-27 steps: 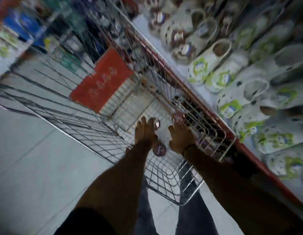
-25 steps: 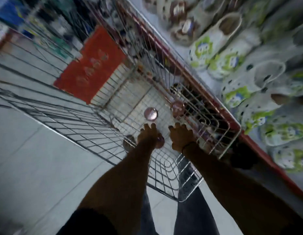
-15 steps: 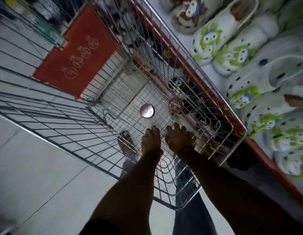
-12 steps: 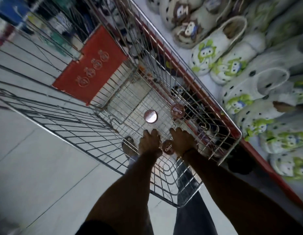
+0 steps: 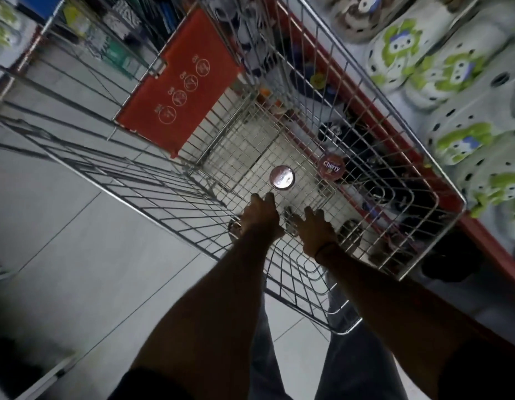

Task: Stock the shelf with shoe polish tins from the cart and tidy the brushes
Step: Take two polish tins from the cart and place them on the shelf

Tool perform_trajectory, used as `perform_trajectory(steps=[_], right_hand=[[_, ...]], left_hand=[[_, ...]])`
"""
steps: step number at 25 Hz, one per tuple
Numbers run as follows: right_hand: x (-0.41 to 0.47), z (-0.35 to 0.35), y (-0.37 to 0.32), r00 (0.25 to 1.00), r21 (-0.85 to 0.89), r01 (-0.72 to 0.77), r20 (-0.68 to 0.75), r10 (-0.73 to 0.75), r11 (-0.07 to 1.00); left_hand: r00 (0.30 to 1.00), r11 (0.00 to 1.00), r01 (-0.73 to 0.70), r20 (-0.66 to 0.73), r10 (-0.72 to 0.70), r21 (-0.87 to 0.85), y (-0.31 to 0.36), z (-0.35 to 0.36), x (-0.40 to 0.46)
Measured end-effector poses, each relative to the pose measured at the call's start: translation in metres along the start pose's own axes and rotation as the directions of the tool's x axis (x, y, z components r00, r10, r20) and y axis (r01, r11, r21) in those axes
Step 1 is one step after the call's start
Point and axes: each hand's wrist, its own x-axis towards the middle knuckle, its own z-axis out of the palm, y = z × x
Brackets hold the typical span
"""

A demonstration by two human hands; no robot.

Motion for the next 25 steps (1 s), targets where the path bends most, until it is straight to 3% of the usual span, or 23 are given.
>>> perform_trajectory(steps=[3,6,8,10,13,16,19,21,23,25], right_hand=[[-0.011,-0.026,0.015,0.998,0.065,-0.057,-0.004,0.057,0.996],[-0.033,-0.089,0.029,0.994,0.047,-0.028,-0.106,0.033,0.998],[-0.059,-0.144,0.035,0.967,0.086,0.009,-0.253,0.014,0.996],[-0.086,-0.195,0.043,0.895,0.215,0.041,-0.443,0.061,0.976],[-0.135,-0.27,0.05,0.762,0.338,0.135,-0.636,0.121,0.931],[-0.2,-0.344,0.071,0.577,0.393,0.217,-0.79,0.208,0.894],[-0.271,-0.401,0.106,0.337,0.365,0.201,-0.897,0.285,0.909],[-0.311,-0.426,0.133,0.219,0.363,0.17,-0.92,0.324,0.916],[-0.349,-0.439,0.167,0.143,0.407,0.106,-0.909,0.391,0.907],[-0.373,-0.443,0.2,0.15,0.457,-0.008,-0.879,0.453,0.889]], left_hand=[[1.0,1.0,-0.015,-0.014,0.014,-0.026,0.001,-0.019,-0.012],[0.993,0.996,-0.068,-0.096,0.063,-0.051,-0.001,-0.064,-0.039],[0.977,0.99,-0.127,-0.178,0.113,-0.067,0.003,-0.109,-0.062],[0.936,0.965,-0.251,-0.273,0.223,-0.072,0.012,-0.155,-0.086],[0.731,0.878,-0.469,-0.601,0.323,-0.098,0.032,-0.227,-0.124],[0.43,0.776,-0.626,-0.796,0.425,0.077,0.074,-0.302,-0.166],[0.317,0.68,-0.726,-0.826,0.466,0.105,0.133,-0.359,-0.209],[0.237,0.591,-0.795,-0.827,0.509,0.136,0.176,-0.385,-0.231],[0.194,0.514,-0.845,-0.811,0.552,0.148,0.225,-0.399,-0.25],[0.151,0.465,-0.866,-0.791,0.594,0.184,0.272,-0.404,-0.261]])
